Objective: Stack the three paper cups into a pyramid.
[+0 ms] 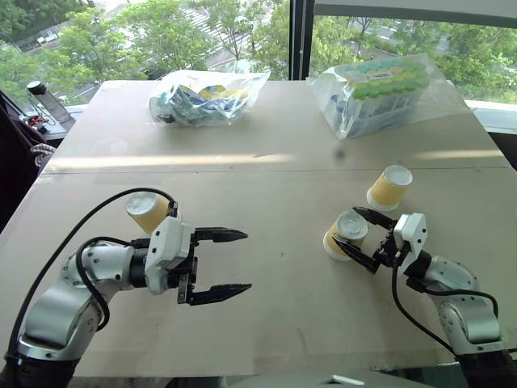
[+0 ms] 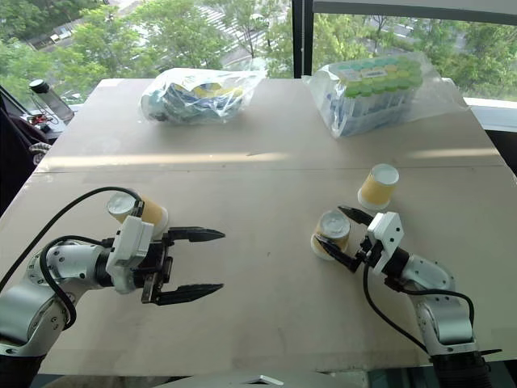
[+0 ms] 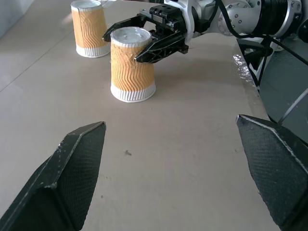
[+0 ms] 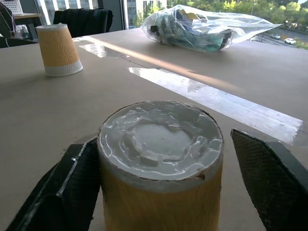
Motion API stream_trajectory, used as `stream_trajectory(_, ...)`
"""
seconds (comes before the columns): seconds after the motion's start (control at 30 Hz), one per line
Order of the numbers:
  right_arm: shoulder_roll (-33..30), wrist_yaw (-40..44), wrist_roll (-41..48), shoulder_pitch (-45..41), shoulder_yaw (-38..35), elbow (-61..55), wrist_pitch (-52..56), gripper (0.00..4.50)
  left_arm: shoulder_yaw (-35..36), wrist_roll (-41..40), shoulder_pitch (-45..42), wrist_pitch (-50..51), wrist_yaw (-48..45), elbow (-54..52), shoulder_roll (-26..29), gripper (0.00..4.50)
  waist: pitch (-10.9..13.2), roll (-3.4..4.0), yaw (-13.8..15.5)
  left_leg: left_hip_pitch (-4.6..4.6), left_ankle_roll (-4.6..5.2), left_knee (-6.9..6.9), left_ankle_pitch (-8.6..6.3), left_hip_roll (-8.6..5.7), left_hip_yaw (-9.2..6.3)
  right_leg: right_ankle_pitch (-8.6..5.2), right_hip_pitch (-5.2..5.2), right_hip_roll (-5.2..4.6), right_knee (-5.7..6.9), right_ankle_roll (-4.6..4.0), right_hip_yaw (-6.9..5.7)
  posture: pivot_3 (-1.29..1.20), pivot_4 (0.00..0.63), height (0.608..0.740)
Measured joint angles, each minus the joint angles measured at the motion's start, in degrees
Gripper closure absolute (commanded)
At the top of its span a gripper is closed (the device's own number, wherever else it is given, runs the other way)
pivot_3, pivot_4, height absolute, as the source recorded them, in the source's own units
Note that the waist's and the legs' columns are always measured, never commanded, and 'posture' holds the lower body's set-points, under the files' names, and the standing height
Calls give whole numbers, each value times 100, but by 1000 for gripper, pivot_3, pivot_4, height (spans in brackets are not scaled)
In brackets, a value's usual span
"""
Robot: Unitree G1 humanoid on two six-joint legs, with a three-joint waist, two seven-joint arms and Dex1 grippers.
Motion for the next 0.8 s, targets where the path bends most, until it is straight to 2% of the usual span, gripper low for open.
stream_trajectory(0.03,-5,16,5,3,0,0,3,2220,1,1,-28,0,26,16,-66,0,1,1,4,1,2,0,-1,0,0,0,1,0,0,0,0,0,150,740)
stream_trajectory(0.07,-7,25,6,3,2,0,6,2502,1,-4,-72,8,54,20,-142,0,1,0,10,0,3,1,-2,0,-1,0,0,0,0,0,-1,0,150,740)
stream_trajectory(0.23,-11,55,32,5,10,-4,61,2511,3,40,-75,-11,189,20,-323,0,1,-1,10,3,3,2,-1,1,-2,1,1,-12,4,0,0,0,150,740)
stream_trajectory(0.33,0,31,-51,-312,135,5,142,2511,38,61,-26,80,579,19,-525,0,1,-2,-43,4,4,3,-1,1,-2,2,1,-12,6,0,2,0,150,740)
stream_trajectory(0.43,378,-463,-462,-1382,461,298,689,2511,159,179,-101,397,1335,34,-733,0,4,-8,-148,11,2,4,1,2,-2,15,0,-6,14,-16,7,0,150,740)
stream_trajectory(0.57,1044,-1038,-903,-2674,991,1024,1361,2511,285,186,-236,874,2266,17,-1021,0,4,-15,-119,11,-27,1,17,5,-27,17,-5,17,35,-25,-16,0,150,740)
stream_trajectory(0.73,1634,-1348,-1253,-3551,1184,2175,1491,2511,264,244,-194,1060,2595,-21,-1128,0,3,-16,-117,-13,-34,-1,20,0,-21,17,-30,10,31,-25,-9,0,150,740)
stream_trajectory(0.8,1709,-1362,-1319,-3635,1205,2429,1488,1493,266,251,-168,1060,2625,-38,-1130,0,3,-16,-115,-17,-34,-4,20,-3,-21,17,-30,-11,23,-25,-10,0,150,740)
